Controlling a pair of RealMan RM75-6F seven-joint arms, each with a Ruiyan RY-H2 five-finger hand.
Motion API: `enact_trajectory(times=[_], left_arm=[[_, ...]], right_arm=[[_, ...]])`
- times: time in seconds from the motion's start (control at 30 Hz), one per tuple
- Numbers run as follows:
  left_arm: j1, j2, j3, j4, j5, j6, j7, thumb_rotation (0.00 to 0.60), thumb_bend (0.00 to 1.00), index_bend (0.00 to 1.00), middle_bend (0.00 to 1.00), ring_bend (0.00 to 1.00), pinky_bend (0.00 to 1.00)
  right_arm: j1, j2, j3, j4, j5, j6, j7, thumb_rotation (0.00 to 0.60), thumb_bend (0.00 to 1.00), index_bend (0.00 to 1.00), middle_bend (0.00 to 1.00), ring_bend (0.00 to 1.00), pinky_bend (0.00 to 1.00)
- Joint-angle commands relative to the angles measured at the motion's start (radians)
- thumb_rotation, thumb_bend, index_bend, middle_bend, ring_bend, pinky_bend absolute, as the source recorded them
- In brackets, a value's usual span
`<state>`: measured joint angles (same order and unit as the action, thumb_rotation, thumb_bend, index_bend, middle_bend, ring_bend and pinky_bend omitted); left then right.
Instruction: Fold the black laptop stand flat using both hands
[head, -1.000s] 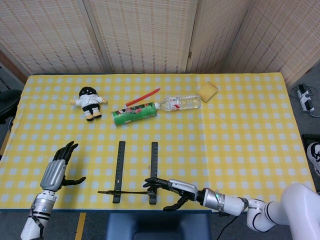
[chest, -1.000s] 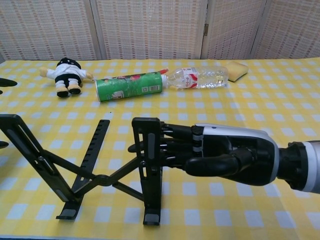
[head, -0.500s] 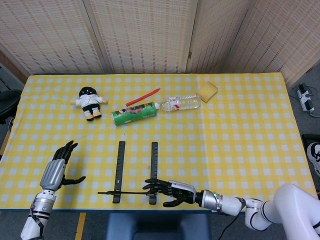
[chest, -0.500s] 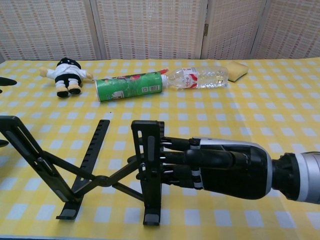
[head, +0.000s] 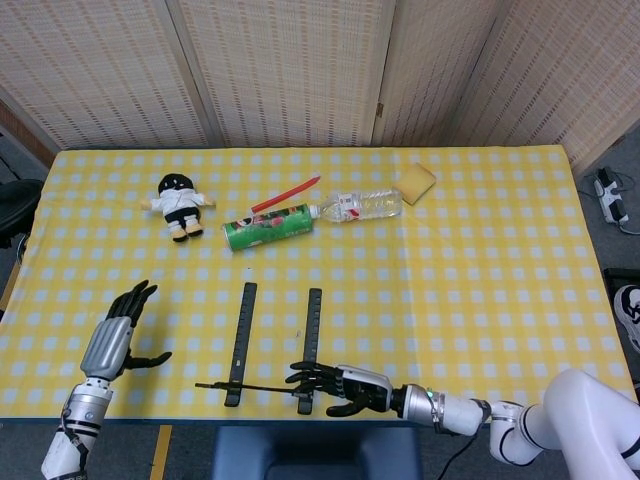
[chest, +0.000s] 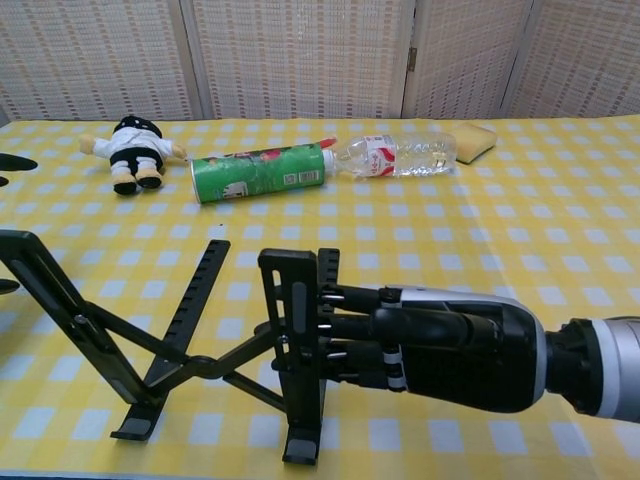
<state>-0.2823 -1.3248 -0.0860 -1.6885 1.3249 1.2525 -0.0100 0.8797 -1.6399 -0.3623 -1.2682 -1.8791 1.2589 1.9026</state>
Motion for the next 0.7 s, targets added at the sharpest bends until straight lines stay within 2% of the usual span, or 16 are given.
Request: enact_trajectory(times=[0.03, 0.3, 0.5, 0.7], left_arm=[[-0.014, 0.018, 0.017, 0.014, 0.041, -0.025, -0.02, 0.6, 0.16, 0.0, 0.0, 0.0, 0.0], [-0.071, 0.081, 0.082, 0.031, 0.183, -0.115, -0.082, 0.6, 0.16, 0.02, 0.0, 0.0, 0.0], [-0.106, 0.078, 0.119, 0.046, 0.274, -0.14, -0.131, 0.6, 0.17, 0.13, 0.0, 0.0, 0.0], [-0.131, 0.062, 0.149, 0.045, 0.313, -0.168, -0.177, 0.6, 0.19, 0.25, 0.02, 0.0, 0.0]], right_arm=[[0.001, 0.037, 0.026, -0.035, 0.003, 0.013, -0.12, 0.433, 0.26, 0.0, 0.12, 0.13, 0.0], [0.037, 0.164, 0.085, -0.182, 0.031, 0.0, -0.291, 0.432, 0.26, 0.0, 0.12, 0.13, 0.0], [0.039, 0.228, 0.12, -0.255, 0.059, -0.005, -0.38, 0.431, 0.26, 0.0, 0.12, 0.13, 0.0], [0.032, 0.269, 0.141, -0.294, 0.086, -0.017, -0.411, 0.432, 0.26, 0.0, 0.12, 0.13, 0.0]])
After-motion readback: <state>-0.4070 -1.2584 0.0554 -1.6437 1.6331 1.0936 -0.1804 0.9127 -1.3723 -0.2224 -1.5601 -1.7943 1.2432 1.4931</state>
